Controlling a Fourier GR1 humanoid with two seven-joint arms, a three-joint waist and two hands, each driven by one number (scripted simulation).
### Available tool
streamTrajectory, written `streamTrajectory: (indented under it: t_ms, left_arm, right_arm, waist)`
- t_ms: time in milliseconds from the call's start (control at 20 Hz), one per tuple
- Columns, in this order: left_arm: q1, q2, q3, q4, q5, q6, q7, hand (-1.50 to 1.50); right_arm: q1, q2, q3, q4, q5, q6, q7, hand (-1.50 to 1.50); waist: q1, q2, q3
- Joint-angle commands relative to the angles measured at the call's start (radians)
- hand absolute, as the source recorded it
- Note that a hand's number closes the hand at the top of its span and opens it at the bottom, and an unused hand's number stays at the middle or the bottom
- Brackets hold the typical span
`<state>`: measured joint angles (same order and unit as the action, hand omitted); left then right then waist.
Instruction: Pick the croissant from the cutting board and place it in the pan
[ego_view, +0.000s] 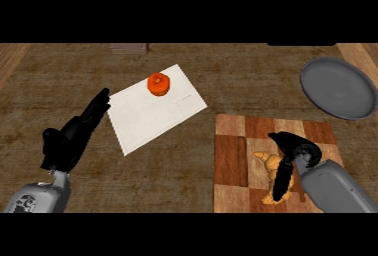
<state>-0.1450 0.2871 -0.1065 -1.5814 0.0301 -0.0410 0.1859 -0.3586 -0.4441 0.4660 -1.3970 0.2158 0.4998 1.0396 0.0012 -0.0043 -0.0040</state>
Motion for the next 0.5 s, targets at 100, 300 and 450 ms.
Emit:
streamTrajectory:
  t_ms: [100, 300, 450]
  left_arm:
    - [-0.054, -0.018, 0.035, 0.085, -0.016, -0.01, -0.031, 0.0]
    - [0.008, -0.04, -0.003, 0.009, -0.032, -0.004, -0.007, 0.0]
    - [-0.015, -0.023, 0.027, 0.034, -0.016, -0.027, -0.007, 0.0]
  right_arm:
    - [0.048, -0.004, -0.001, -0.022, 0.006, 0.099, 0.038, 1.5]
    - [0.003, 0.058, 0.011, 0.031, 0.004, 0.134, 0.033, 1.5]
    - [0.058, 0.061, 0.035, 0.06, 0.055, 0.087, -0.043, 1.5]
  waist:
    - [-0.007, 0.005, 0.004]
    - [0.003, 0.005, 0.004]
    - [0.001, 0.007, 0.004]
